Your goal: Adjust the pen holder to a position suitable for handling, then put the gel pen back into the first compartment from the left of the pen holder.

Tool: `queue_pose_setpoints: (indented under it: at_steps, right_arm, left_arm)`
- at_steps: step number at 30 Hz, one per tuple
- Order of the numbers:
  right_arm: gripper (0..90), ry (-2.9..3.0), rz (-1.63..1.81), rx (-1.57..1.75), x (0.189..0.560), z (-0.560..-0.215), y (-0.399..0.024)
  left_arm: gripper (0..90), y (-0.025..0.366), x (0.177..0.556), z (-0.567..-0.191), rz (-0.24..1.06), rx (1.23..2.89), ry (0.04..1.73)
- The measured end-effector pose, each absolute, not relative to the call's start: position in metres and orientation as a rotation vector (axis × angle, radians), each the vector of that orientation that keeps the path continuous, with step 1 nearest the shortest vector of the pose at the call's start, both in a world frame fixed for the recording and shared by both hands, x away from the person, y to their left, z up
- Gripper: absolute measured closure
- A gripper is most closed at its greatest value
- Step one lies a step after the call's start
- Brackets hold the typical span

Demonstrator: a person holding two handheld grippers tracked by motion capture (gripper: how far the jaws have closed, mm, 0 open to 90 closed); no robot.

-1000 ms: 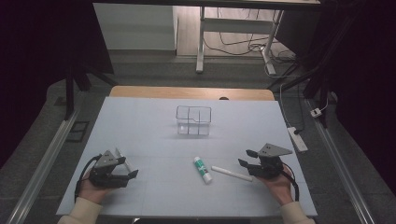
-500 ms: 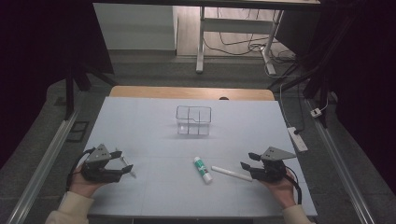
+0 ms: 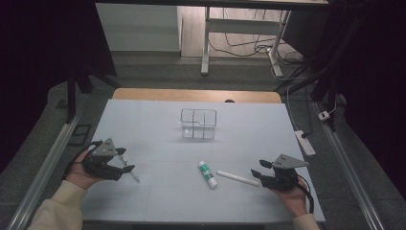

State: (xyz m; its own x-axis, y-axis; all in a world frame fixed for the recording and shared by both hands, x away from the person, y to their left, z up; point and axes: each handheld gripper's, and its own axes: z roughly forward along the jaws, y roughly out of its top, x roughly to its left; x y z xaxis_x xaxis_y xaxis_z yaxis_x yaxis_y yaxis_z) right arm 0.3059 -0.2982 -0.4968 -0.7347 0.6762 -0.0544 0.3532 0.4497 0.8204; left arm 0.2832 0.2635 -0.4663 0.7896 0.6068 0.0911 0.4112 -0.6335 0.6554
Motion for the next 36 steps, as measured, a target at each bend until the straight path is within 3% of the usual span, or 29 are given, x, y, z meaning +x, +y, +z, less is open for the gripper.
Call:
queue_pose_setpoints:
  at_steps: [20, 36]
  right_arm:
    - [44.6, 2.347, 1.155, 0.893, 0.308, -0.502, -0.303]
    - [44.4, 2.356, 1.141, 0.903, 0.310, -0.504, -0.304]
  left_arm:
    - [29.8, 0.255, 0.308, -0.462, 0.349, 2.567, 0.446]
    - [30.6, 0.252, 0.325, -0.465, 0.326, 2.637, 0.342]
